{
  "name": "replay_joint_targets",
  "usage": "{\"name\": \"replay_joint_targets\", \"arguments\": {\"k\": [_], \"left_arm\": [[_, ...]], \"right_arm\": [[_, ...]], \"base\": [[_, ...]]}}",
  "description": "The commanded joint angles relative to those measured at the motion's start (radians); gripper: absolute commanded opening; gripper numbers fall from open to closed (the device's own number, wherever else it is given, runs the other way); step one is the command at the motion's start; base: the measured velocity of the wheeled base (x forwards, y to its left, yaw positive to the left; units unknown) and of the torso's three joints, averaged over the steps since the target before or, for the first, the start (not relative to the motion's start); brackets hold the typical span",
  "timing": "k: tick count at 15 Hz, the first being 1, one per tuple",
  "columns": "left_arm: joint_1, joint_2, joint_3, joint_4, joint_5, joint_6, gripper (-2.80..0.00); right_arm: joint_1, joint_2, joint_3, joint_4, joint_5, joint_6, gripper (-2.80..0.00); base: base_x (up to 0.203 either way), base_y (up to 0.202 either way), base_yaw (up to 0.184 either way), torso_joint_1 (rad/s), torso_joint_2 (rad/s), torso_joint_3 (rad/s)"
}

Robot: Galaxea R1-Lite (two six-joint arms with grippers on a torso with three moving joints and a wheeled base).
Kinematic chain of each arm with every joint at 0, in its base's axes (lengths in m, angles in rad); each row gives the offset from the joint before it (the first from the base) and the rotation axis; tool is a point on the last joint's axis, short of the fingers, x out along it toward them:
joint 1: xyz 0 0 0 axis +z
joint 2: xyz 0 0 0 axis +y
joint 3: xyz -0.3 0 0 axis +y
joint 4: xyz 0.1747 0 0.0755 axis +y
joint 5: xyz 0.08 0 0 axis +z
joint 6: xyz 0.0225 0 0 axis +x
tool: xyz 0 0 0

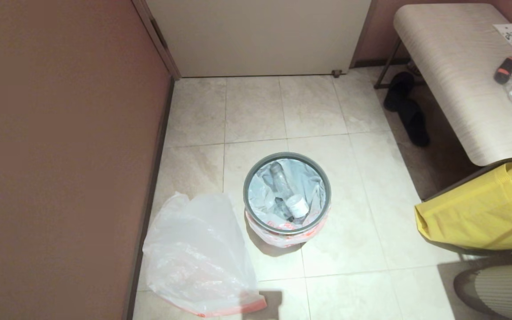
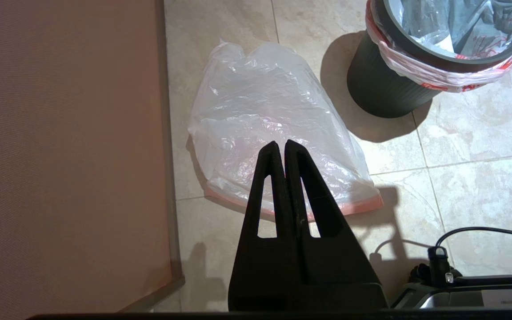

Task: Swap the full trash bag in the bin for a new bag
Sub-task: Place the trash can ring on the floor

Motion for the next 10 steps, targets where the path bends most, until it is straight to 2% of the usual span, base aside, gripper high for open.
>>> {"name": "replay_joint_targets", "arguments": {"k": [1,5,10], "left_arm": [[0.0,0.001,0.0,0.0,0.0,0.0,-2.8],[0.0,0.001,0.0,0.001,0.0,0.0,-2.8],[0.0,0.001,0.0,0.0,0.0,0.0,-2.8]], "right_arm": [[0.0,0.004,-0.025,0.001,0.004,-0.001,-2.8],[0.003,0.174,-0.13,0.012,0.01,-0.011,-2.8],[0.01,0.609,-0.395,0.007,0.007,-0.062,-2.8]], "base": [[0.0,0.0,0.0,0.0,0.0,0.0],[0.0,0.0,0.0,0.0,0.0,0.0],[0.0,0.0,0.0,0.0,0.0,0.0]]}}
